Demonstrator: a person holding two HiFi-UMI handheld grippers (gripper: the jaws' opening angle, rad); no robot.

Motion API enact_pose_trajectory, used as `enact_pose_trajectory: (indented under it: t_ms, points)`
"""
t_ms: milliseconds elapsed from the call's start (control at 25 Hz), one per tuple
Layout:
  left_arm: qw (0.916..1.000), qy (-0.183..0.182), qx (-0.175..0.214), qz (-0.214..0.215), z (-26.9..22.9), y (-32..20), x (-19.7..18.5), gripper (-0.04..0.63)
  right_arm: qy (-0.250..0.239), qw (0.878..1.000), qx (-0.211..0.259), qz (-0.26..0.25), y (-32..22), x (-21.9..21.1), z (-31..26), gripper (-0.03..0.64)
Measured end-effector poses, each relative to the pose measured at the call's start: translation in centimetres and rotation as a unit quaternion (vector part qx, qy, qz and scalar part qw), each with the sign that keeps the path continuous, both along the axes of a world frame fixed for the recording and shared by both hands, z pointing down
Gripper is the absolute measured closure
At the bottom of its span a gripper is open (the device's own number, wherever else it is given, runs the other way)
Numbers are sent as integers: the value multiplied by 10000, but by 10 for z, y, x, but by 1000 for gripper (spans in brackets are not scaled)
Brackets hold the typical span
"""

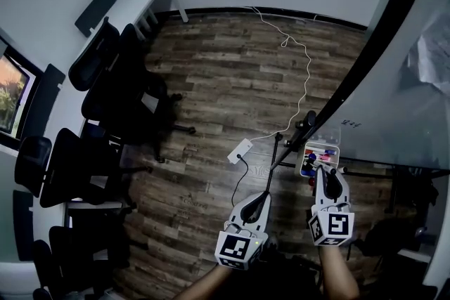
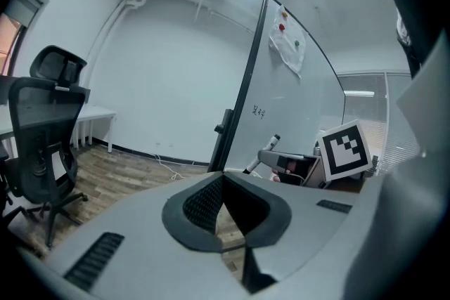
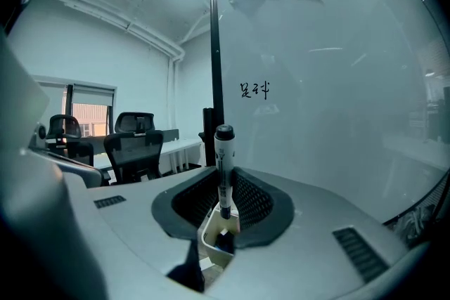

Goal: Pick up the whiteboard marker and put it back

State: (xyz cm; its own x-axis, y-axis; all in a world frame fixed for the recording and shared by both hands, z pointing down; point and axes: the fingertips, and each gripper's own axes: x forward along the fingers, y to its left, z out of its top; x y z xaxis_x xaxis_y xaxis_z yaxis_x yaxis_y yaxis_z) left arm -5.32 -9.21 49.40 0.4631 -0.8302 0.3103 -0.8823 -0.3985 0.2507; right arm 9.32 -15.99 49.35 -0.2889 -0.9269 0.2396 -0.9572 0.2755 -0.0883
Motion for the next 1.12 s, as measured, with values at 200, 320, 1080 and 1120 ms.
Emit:
enact_pose_trajectory:
  t_ms: [200,320,1080,1120]
  points:
    - [9998,15,184,101,-7,12,6,589,-58,10000,30,-60,18,-2,-4,541]
    - [9997,56,236,94,-14,18,10,589,-52,9999,62,-103,31,-3,-9,541]
    - [9966,78,816,-30,-56,105,53,588,-308,9985,290,-352,150,32,-45,541]
    - [9965,56,830,-43,-58,111,56,589,-364,9982,302,-375,157,34,-47,541]
